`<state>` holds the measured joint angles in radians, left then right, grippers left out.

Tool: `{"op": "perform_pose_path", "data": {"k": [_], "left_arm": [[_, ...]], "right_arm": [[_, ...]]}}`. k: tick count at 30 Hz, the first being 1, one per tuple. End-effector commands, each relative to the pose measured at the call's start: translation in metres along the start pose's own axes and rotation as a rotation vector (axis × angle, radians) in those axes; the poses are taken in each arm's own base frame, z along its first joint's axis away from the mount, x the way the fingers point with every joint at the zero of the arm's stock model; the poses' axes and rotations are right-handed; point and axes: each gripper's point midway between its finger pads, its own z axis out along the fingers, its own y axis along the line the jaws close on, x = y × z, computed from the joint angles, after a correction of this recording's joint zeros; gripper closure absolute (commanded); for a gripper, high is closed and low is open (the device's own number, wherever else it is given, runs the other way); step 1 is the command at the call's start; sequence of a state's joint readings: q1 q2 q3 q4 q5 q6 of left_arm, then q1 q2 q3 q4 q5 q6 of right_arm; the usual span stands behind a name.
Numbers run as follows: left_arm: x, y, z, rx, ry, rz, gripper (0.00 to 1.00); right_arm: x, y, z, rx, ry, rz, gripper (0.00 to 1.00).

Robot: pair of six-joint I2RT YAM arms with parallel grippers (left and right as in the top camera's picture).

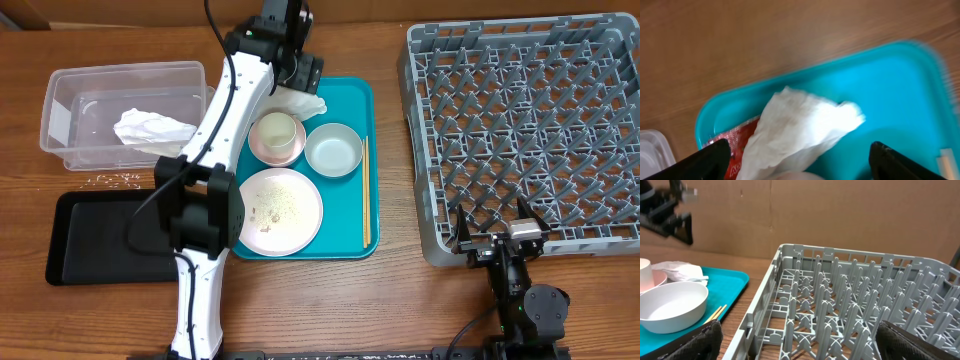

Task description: Sort waste into correct bins and load items into the dishwasher

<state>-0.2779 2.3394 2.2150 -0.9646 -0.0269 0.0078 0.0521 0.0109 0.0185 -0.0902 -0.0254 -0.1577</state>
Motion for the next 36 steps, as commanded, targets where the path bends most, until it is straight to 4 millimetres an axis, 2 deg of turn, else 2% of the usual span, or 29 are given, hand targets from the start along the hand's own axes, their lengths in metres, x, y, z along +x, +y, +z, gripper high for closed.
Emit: {"op": "perform_pose_path", "data": {"k": [1,5,8,17,19,24,36], "left_arm": [[0.017,0.010,0.025,-0.028,0.070,0.063,0.08],[0.033,0.011,0.049,-0.027,0.125,0.051,0.07],[0.037,0.010,0.056,-0.026,0.139,0.052,0.14],[0.030,0.011,0.048,-0.031,0.112,-0.013,0.87],[0.026,0.012,0.040,-0.032,0.100,-0.037,0.96],[0.009,0.013,0.005,-0.033,0.038,-0.123,0.96],[-0.028,0.019,-0.118,-0.016,-0.165,-0.279,0.96]], "right_arm": [[0.002,-0.001,0.000,0.009,-0.003,0.000,0.00],[0.002,-0.001,0.000,0.009,-0.003,0.000,0.00],[0.002,-0.001,0.000,0.009,-0.003,0.000,0.00],[0.002,-0.001,0.000,0.009,-0.003,0.000,0.00],[0.002,-0.001,0.000,0.009,-0.003,0.000,0.00],[0.002,-0.001,0.000,0.009,-0.003,0.000,0.00],[0.002,-0.001,0.000,0.009,-0.003,0.000,0.00]]}}
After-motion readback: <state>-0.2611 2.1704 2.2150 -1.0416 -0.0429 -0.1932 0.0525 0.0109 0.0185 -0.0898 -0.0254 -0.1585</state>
